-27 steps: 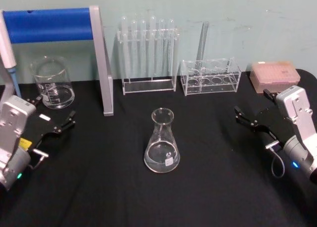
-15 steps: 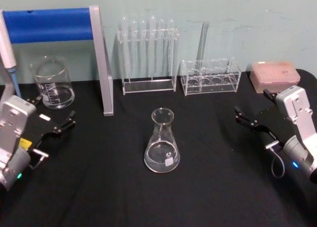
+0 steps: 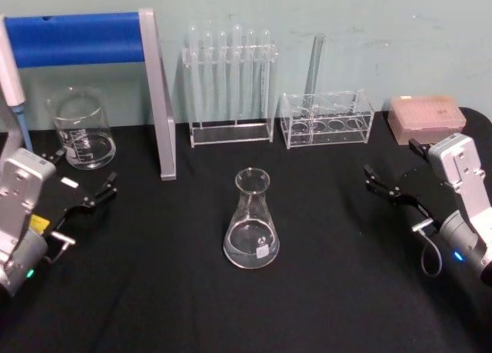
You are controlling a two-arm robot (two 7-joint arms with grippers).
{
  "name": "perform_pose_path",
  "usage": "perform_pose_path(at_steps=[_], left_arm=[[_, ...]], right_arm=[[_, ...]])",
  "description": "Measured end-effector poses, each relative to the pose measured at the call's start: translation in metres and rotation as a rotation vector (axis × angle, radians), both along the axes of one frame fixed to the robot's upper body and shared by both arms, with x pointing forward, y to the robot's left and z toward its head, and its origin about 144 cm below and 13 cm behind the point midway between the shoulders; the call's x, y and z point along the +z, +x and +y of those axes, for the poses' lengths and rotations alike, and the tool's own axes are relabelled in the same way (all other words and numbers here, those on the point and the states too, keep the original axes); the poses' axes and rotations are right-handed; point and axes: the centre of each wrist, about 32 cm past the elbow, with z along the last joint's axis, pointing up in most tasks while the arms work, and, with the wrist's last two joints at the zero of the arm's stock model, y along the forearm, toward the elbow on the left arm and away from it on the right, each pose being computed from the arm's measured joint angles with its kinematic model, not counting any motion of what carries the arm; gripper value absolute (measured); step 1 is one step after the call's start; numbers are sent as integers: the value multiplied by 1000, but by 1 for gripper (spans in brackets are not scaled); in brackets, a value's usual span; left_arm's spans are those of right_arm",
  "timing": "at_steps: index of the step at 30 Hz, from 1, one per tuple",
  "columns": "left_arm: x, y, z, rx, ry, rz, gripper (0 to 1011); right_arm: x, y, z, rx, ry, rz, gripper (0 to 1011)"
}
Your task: Grasp the erlenmeyer flask with one hand, shake it three times, then place it back.
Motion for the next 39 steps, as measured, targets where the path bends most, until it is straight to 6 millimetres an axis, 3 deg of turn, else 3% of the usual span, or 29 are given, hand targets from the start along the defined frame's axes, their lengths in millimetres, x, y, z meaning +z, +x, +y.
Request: perform_pose_path(at_steps=[19, 39], left_arm=[[0, 0, 0, 0, 0, 0, 1001], [0, 0, 0, 0, 0, 0, 1001]], right_arm=[[2, -2, -1, 14, 31, 6, 1000], [10, -40, 16, 232, 283, 94, 1000]])
